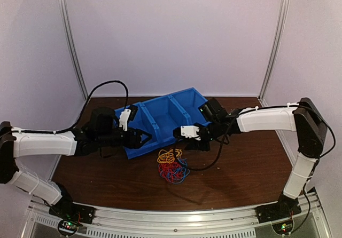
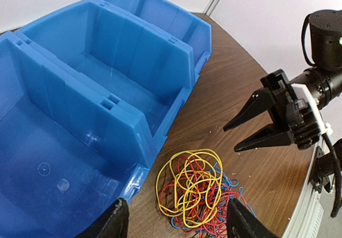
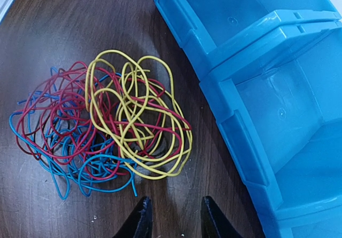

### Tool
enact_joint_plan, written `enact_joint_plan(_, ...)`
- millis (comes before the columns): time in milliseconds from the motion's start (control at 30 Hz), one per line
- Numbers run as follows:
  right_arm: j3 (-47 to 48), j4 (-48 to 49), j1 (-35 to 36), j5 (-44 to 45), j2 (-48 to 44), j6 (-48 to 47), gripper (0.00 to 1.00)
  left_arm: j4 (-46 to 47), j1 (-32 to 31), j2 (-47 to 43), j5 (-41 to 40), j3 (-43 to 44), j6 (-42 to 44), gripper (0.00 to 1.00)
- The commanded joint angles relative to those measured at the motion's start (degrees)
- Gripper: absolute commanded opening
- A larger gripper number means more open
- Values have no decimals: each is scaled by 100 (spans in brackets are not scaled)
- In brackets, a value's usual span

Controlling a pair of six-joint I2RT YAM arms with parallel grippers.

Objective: Untangle the cables

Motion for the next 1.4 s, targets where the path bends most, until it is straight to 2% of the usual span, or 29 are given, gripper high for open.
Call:
enact_joint_plan(0, 285, -161, 77, 114, 146, -123, 32, 384, -25, -394, -180, 78, -274, 64)
enact_joint_plan(367, 585, -414, 209, 237, 543, -510, 33, 63, -23, -925, -424, 97, -277, 64)
enact_joint_plan(733, 687, -439, 302, 256, 690, -523, 32, -151, -25, -942, -550, 169, -173, 65)
enact_joint_plan(1300, 861, -497, 347, 178, 849, -420, 15, -255, -21, -987, -613, 145, -76, 65)
enact_joint_plan(1367, 898, -534, 354, 134, 851, -405, 8, -273, -25, -978, -603, 155, -45, 65)
